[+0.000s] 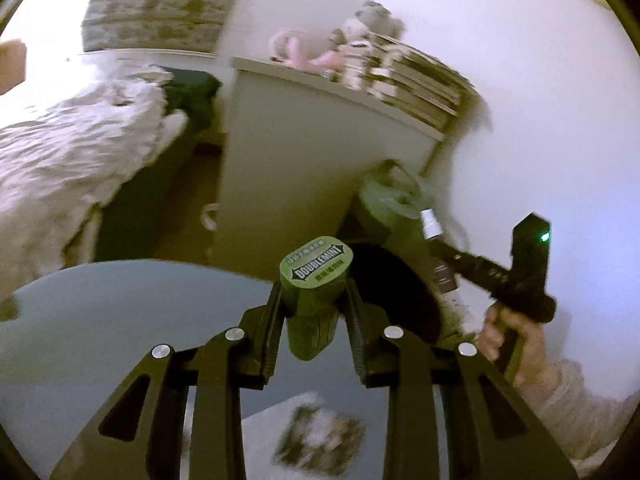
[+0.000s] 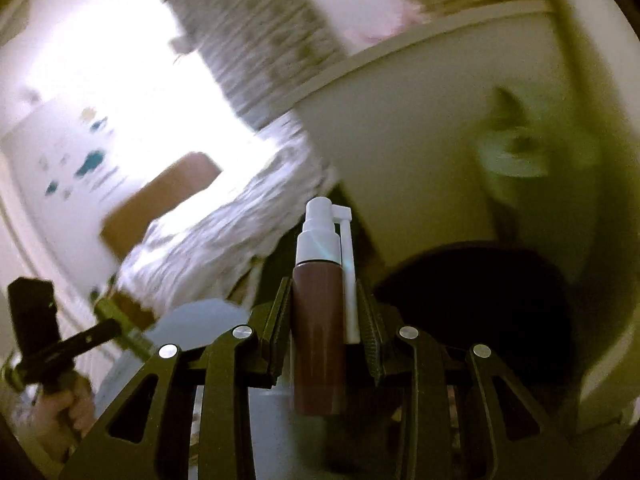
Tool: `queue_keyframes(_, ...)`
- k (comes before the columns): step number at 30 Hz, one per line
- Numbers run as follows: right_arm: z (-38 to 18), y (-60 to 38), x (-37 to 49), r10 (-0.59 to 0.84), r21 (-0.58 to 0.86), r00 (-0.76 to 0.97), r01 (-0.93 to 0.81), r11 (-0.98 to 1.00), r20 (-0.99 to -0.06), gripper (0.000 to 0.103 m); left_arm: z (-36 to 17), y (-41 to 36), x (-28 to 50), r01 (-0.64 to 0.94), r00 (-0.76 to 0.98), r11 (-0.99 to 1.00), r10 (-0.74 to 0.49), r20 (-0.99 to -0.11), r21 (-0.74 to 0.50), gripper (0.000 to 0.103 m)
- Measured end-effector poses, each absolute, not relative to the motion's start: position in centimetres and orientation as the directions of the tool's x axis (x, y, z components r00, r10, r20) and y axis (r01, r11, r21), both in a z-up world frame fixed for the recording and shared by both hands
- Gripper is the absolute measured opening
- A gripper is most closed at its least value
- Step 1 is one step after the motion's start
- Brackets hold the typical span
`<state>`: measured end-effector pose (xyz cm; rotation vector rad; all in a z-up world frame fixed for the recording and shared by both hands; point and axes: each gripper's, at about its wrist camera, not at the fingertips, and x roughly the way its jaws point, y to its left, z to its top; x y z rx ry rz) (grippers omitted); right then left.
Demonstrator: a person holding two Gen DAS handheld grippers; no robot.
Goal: Collect trash
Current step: 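Carry the gum box and spray bottle over the black bin and open both tools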
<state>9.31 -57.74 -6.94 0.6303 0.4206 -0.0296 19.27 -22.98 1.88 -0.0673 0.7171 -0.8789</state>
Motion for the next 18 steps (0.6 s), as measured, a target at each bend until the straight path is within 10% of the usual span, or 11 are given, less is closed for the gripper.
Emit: queue_keyframes(18,-12.1,-63.6,9.4,-0.072,0.535,0.851,0.39,0.749,-0.52,0.032,-3.0,-41.0,21.4,0.719,0.266,0.574,-0.749,-0.607,-0.393,0.03)
